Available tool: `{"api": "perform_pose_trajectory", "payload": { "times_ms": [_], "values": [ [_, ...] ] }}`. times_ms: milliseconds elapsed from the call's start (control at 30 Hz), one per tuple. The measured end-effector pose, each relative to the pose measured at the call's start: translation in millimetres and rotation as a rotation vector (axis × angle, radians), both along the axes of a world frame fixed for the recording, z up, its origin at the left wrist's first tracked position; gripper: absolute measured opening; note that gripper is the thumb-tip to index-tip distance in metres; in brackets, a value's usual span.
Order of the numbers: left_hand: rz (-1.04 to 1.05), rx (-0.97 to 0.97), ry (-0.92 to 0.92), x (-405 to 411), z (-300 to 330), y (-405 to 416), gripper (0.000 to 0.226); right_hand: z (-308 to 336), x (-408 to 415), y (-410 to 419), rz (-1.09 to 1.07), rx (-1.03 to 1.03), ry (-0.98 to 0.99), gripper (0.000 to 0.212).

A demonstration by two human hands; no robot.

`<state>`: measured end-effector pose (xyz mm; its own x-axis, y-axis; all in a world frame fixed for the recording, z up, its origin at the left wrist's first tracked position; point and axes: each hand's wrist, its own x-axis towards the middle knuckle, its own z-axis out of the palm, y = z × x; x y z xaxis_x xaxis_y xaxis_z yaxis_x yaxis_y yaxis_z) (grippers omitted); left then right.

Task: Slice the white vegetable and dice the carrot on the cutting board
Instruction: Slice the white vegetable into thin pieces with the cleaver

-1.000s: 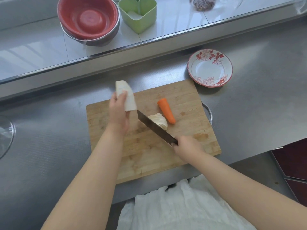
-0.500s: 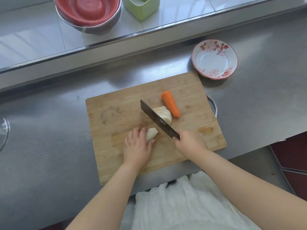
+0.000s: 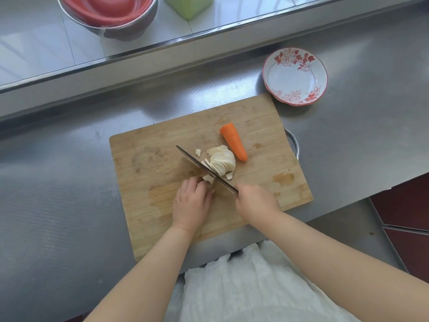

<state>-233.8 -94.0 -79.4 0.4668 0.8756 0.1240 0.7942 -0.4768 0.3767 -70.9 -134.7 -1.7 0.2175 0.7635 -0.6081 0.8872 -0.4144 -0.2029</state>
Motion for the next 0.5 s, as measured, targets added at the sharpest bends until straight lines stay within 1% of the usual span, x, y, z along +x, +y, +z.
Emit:
{"api": "perform_pose_trajectory", "payload": {
  "times_ms": [133, 367, 500],
  "values": [
    [-0.010, 0.004, -0.030, 5, -5, 13, 0.025, 2, 0, 6, 0.006, -0.046, 0.004, 0.018],
    [-0.023, 0.069, -0.118, 7, -10, 15, 0.025, 14, 0, -4, 0.118, 0.004, -0.050, 0.022],
    [-0.023, 0.086, -0.122, 8, -12, 15, 0.027, 17, -2, -8, 0.104, -0.024, -0.045, 0.026]
  ]
}}
